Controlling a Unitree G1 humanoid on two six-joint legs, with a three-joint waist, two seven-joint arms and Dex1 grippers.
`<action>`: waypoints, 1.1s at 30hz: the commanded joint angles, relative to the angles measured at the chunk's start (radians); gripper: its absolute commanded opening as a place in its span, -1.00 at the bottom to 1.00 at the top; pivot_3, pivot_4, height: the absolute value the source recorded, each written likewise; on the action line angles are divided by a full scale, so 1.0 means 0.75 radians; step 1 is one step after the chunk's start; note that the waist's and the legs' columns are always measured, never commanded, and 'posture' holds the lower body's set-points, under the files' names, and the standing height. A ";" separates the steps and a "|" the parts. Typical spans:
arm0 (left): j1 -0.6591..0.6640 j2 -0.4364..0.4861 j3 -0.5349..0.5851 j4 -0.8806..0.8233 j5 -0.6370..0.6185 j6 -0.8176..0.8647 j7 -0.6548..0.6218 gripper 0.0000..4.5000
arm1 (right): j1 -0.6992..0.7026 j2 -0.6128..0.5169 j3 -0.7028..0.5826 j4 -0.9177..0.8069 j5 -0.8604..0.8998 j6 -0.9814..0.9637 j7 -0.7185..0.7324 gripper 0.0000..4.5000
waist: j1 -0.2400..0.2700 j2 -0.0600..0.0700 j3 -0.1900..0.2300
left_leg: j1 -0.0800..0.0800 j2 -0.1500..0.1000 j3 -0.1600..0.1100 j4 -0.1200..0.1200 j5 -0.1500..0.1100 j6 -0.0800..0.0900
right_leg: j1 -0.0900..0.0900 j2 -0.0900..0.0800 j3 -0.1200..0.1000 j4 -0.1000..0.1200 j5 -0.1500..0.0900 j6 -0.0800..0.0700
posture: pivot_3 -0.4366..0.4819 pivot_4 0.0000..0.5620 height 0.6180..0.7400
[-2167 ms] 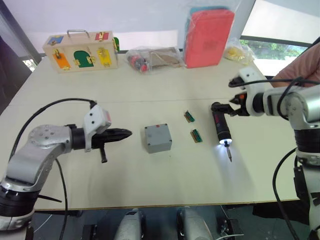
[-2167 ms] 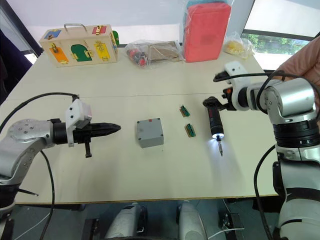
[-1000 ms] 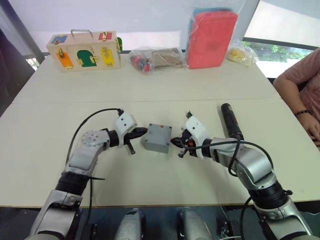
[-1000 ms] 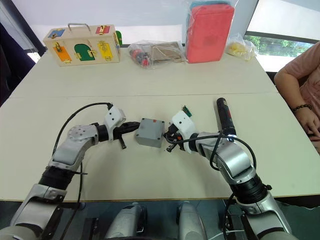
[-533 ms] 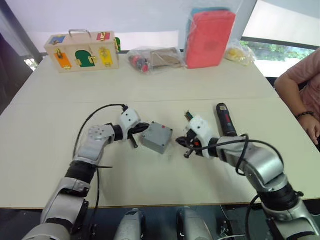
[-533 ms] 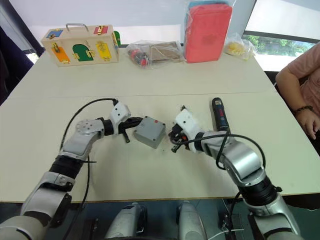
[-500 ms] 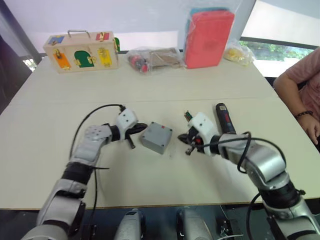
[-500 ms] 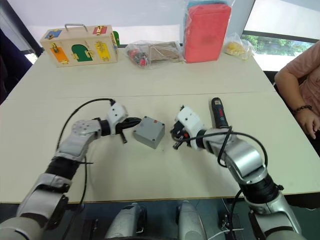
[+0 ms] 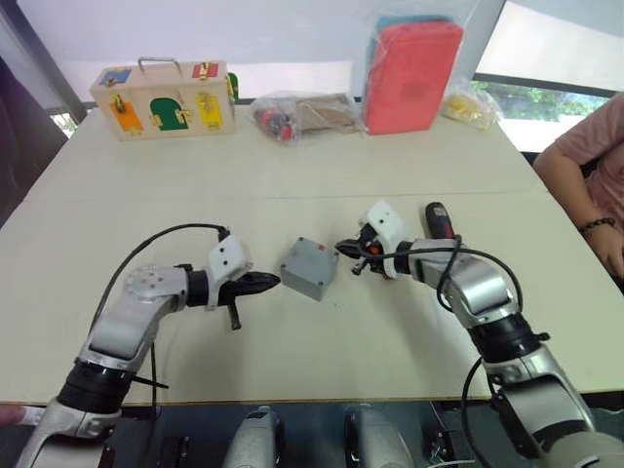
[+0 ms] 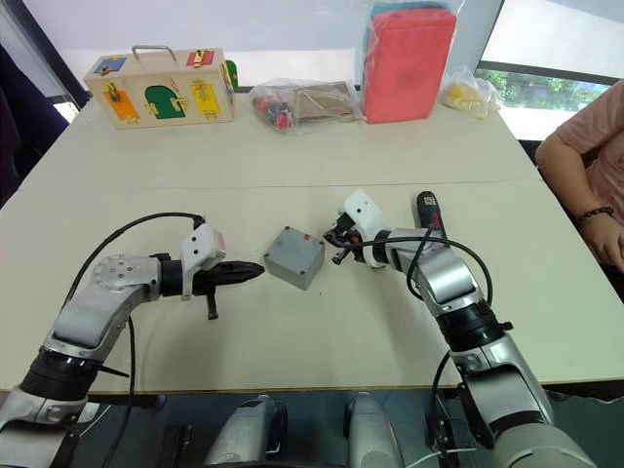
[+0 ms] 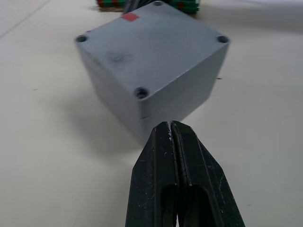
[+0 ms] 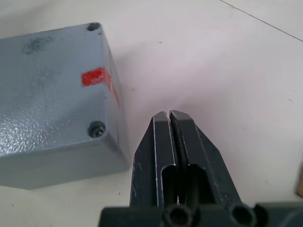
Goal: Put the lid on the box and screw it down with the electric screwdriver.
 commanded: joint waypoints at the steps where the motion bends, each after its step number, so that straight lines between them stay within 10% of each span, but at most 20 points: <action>1: -0.012 -0.009 -0.007 -0.034 -0.010 0.009 0.011 -1.00 | -0.032 0.017 -0.003 0.010 -0.018 -0.054 0.046 -0.98 | -0.001 0.000 0.000 | 0.000 0.000 0.000 0.000 0.000 0.000 | 0.000 0.000 0.000 0.000 0.000 0.000 | -0.05 -0.47 0.83; 20: -0.245 -0.137 -0.053 0.324 0.132 -0.218 0.080 -1.00 | 0.178 -0.048 -0.034 -0.413 0.029 0.163 0.104 -0.98 | 0.002 0.000 0.000 | 0.000 -0.001 0.000 0.000 0.000 -0.001 | 0.000 0.000 0.000 0.001 0.000 0.000 | -0.05 -0.47 0.83; 33: -0.118 -0.015 -0.015 0.118 0.074 -0.119 0.010 -1.00 | 0.144 -0.065 -0.184 -0.468 0.004 0.225 -0.049 -0.98 | 0.001 0.000 0.000 | 0.000 0.000 0.000 0.000 0.000 -0.001 | 0.000 0.000 0.000 0.001 0.000 0.000 | -0.05 -0.47 0.83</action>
